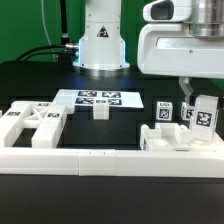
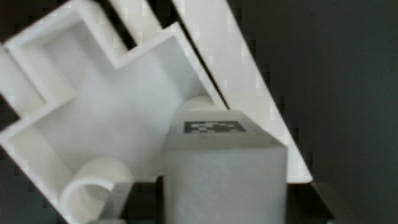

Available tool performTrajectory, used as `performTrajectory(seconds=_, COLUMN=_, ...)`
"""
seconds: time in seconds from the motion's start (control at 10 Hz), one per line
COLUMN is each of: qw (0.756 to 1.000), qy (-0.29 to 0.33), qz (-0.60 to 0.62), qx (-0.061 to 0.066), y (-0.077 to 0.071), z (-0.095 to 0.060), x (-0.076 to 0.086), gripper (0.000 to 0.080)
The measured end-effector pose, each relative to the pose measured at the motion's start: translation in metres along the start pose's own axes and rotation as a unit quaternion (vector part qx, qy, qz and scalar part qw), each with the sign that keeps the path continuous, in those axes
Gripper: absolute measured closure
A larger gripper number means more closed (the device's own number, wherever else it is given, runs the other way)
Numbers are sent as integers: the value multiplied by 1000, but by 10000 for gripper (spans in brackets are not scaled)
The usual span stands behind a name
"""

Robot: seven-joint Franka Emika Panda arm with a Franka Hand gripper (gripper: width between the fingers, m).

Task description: Assemble chair

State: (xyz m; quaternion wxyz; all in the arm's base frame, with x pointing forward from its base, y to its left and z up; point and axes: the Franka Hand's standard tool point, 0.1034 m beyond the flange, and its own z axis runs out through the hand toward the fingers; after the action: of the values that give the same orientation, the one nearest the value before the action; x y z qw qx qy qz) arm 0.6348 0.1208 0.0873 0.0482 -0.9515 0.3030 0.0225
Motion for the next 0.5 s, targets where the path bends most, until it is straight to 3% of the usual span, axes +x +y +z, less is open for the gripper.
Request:
performTrajectory(seconds=0.1, qw=999, qy=0, qz=37, qx=5, y=0, z=0, x=1, gripper=512)
performTrajectory(seconds=0.4, qw=977, qy=0, qz=204, qx=53, y=1, z=1, x=9, gripper=512)
performTrajectory(seconds=0.5, qw=965, qy=2, qz=255, qx=57, y=0, z=1, x=10, gripper=512)
